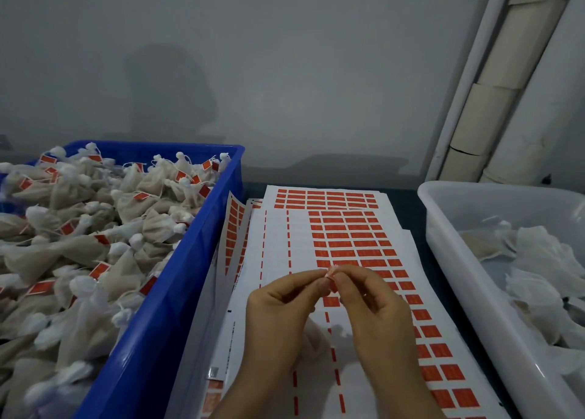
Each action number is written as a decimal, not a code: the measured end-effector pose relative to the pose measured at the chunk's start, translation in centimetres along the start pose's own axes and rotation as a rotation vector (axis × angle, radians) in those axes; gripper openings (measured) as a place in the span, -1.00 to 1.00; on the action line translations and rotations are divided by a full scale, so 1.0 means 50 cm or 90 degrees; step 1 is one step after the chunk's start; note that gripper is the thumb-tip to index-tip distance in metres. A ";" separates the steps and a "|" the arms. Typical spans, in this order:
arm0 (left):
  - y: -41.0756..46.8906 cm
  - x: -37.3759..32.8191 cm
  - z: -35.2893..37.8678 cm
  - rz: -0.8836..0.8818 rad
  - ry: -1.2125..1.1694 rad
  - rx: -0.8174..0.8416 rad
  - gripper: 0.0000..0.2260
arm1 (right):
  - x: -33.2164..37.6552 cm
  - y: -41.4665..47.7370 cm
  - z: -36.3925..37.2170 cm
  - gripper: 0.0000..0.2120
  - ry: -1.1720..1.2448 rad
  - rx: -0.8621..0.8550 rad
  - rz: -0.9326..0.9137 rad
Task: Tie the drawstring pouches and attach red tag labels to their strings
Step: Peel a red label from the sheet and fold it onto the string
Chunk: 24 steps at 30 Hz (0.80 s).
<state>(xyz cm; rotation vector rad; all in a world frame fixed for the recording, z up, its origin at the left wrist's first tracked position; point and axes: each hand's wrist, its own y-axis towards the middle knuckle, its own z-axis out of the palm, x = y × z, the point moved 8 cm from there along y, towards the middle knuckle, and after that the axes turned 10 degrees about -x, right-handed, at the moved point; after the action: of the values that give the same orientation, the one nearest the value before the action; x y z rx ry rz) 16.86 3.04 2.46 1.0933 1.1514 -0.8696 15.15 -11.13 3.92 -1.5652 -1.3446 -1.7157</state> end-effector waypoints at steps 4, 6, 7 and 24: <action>0.005 0.026 0.000 -0.108 -0.044 -0.011 -0.87 | 0.003 -0.002 0.005 -0.72 -0.013 0.001 -0.004; 0.003 0.034 0.003 -0.152 -0.069 0.002 -0.90 | 0.000 -0.002 0.005 -0.74 -0.012 0.001 0.005; 0.002 0.036 0.006 -0.167 -0.078 0.013 -0.90 | -0.002 -0.001 0.006 -0.77 -0.008 0.005 0.011; 0.000 0.046 0.017 -0.212 -0.139 0.034 -0.76 | -0.018 0.003 0.001 -0.76 0.087 0.002 0.066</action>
<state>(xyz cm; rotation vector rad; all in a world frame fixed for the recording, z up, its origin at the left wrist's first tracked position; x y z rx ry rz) 17.58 2.24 0.27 0.8365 1.1470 -1.2529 15.52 -11.42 3.14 -1.4610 -1.1776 -1.7235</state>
